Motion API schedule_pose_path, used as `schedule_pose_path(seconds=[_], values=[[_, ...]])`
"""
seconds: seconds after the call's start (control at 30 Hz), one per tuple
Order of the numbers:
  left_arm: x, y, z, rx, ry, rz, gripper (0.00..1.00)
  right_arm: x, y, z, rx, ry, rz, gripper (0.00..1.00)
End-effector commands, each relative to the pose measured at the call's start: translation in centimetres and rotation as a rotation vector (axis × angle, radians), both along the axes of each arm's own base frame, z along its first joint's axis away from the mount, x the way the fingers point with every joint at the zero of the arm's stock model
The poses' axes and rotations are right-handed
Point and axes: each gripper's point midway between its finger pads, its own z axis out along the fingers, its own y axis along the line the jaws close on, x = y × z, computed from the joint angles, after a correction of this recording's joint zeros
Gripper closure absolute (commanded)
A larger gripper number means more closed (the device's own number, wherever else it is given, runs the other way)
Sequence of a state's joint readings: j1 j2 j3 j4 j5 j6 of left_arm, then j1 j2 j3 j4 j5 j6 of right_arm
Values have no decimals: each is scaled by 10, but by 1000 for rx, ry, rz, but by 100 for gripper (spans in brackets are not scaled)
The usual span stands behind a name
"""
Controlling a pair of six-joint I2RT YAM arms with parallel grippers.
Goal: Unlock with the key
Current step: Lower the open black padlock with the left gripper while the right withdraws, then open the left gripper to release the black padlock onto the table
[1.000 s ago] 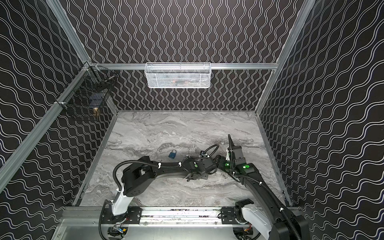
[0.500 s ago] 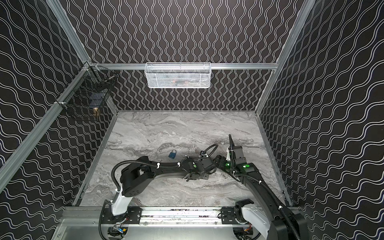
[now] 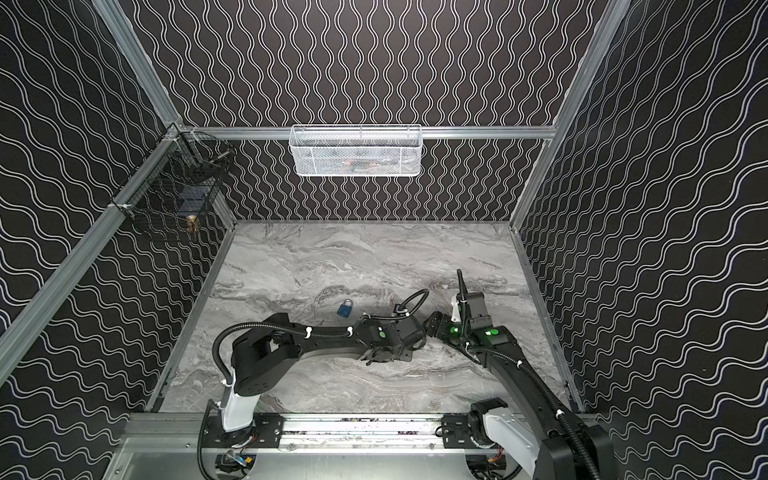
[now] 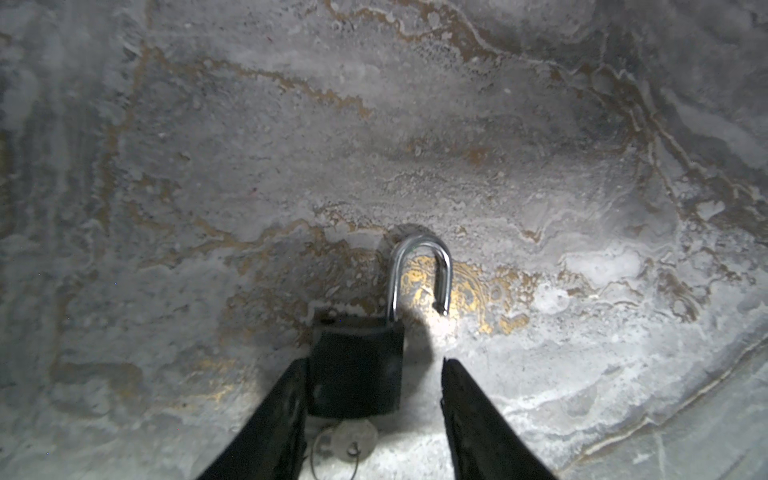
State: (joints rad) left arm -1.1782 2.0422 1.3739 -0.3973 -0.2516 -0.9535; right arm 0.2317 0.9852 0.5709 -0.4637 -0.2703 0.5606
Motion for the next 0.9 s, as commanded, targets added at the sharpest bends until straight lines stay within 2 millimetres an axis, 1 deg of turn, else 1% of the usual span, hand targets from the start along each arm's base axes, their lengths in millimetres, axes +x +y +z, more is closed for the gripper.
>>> schedule_pose_path(seconds=[0.0, 0.1, 0.2, 0.33, 0.37, 0.53, 0.6, 0.73, 0.87], values=[[-3, 5, -2, 31, 19, 3, 44, 2, 2, 3, 14, -16, 3, 18], [-5, 4, -5, 31, 29, -4, 44, 2, 2, 4, 14, -22, 1, 18], [-7, -2, -3, -20, 30, -23, 42, 2, 2, 5, 18, -24, 1, 18], [-9, -7, 7, -66, 26, -46, 35, 0, 2, 1, 17, -16, 1, 18], [-9, -6, 9, -74, 25, -47, 32, 0, 2, 1, 18, -15, -1, 18], [-15, -4, 17, -153, 17, -56, 26, -2, 5, -1, 23, -4, 21, 18], [-15, 0, 17, -152, 11, -51, 26, -2, 6, -4, 27, 6, 29, 19], [-16, 3, 22, -191, -4, -41, 27, -2, 18, -5, 91, 19, 55, 24], [-13, 7, 22, -177, -9, -18, 34, -1, 18, -5, 95, 15, 56, 27]])
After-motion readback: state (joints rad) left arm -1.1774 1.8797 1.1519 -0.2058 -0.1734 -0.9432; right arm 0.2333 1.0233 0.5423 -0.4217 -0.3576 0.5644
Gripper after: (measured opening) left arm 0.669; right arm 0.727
